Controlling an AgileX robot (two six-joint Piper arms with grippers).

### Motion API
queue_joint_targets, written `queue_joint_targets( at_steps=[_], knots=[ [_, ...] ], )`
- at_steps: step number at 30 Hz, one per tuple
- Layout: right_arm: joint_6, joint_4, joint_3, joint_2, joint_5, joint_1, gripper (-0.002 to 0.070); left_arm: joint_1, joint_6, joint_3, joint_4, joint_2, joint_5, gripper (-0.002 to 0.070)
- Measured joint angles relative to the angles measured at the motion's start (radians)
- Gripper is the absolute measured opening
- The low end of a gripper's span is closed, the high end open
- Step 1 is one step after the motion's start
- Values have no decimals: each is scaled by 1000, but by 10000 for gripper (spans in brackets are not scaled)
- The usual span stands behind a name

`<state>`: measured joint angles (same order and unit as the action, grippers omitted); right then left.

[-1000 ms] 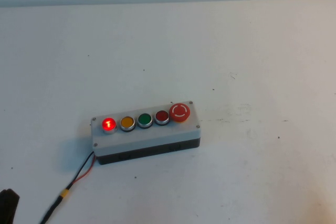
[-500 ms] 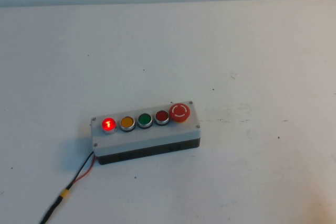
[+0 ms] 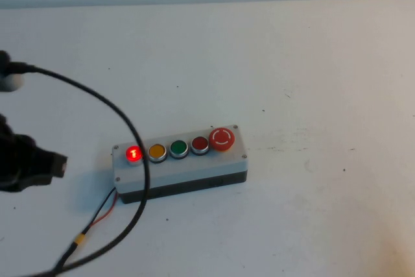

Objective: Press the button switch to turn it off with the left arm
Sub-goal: Press the button to turn off

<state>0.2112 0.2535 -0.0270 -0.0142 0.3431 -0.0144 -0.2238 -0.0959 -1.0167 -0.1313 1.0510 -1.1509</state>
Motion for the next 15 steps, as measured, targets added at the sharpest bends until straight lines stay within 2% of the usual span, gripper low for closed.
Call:
queue_joint_targets(
  at_steps=[4, 10, 15],
  knots=[
    [0, 0, 0, 0, 0, 0, -16, -25, -55, -94, -22, 212, -10, -2],
    [0, 0, 0, 0, 0, 0, -16, -105, -94, -190, -23, 418, -35, -2],
    [0, 0, 0, 0, 0, 0, -16, -113, -107, -259, -20, 534, 9, -2]
  ],
)
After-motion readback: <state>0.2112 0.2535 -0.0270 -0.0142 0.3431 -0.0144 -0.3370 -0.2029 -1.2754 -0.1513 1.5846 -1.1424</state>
